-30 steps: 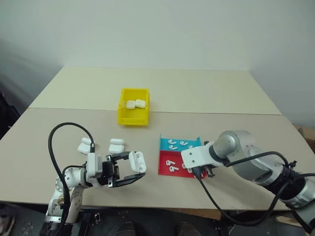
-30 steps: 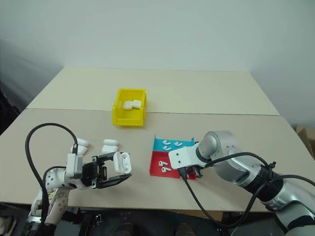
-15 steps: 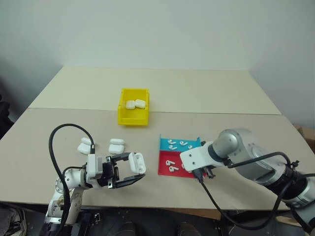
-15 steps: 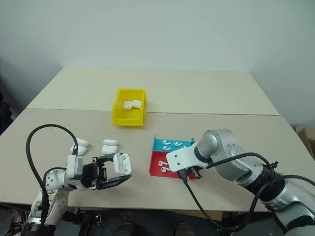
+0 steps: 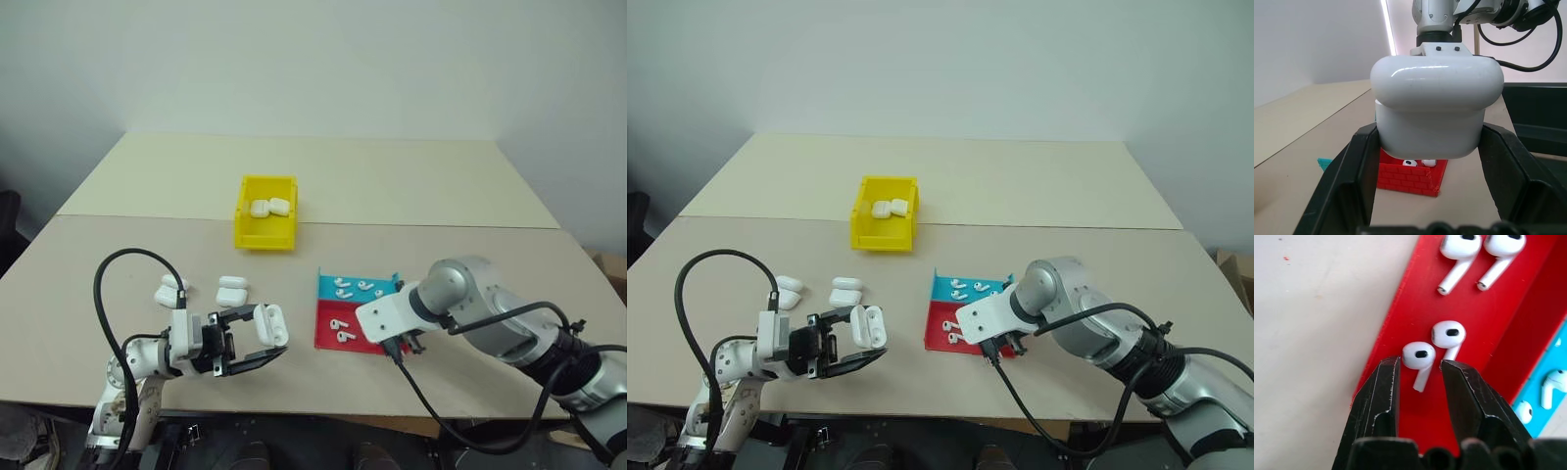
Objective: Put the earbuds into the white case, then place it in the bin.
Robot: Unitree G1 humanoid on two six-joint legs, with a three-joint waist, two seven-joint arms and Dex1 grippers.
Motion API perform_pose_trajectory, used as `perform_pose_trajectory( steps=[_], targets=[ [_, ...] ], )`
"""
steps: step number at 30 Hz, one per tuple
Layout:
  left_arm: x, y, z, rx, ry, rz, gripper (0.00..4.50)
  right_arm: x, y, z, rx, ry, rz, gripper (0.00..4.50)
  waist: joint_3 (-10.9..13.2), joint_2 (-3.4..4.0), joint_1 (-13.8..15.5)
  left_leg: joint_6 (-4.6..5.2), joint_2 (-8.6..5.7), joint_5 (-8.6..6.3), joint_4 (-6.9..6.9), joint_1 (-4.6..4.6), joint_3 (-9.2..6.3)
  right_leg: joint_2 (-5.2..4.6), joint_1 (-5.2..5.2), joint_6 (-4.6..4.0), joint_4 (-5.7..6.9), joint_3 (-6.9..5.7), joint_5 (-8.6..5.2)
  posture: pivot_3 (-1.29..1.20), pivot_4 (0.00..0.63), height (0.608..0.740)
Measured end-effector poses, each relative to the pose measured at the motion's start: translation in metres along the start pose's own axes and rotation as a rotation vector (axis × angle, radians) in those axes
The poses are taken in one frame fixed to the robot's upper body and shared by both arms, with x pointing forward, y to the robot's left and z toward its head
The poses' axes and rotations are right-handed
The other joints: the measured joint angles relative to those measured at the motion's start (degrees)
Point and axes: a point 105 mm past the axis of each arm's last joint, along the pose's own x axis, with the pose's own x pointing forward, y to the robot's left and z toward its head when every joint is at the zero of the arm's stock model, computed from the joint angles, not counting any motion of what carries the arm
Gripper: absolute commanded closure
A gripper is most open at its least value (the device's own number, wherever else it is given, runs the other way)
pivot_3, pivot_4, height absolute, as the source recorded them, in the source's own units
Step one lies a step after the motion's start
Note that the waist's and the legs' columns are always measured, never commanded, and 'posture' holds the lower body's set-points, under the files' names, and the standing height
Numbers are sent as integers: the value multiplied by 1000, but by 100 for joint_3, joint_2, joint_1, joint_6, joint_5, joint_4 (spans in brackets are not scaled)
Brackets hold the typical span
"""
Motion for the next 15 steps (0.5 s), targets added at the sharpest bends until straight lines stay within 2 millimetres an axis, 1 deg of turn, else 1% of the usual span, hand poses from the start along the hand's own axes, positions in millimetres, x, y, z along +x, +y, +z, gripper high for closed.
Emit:
perform_pose_trajectory(
  steps=[15],
  targets=[
    [-1, 1, 0, 3, 10, 8, 1751, 5, 0, -1, -35, 8, 4, 2801, 0, 0, 0, 0, 0, 0, 0, 0, 0, 0, 0, 0, 0, 0, 0, 0, 150, 740]
  ],
)
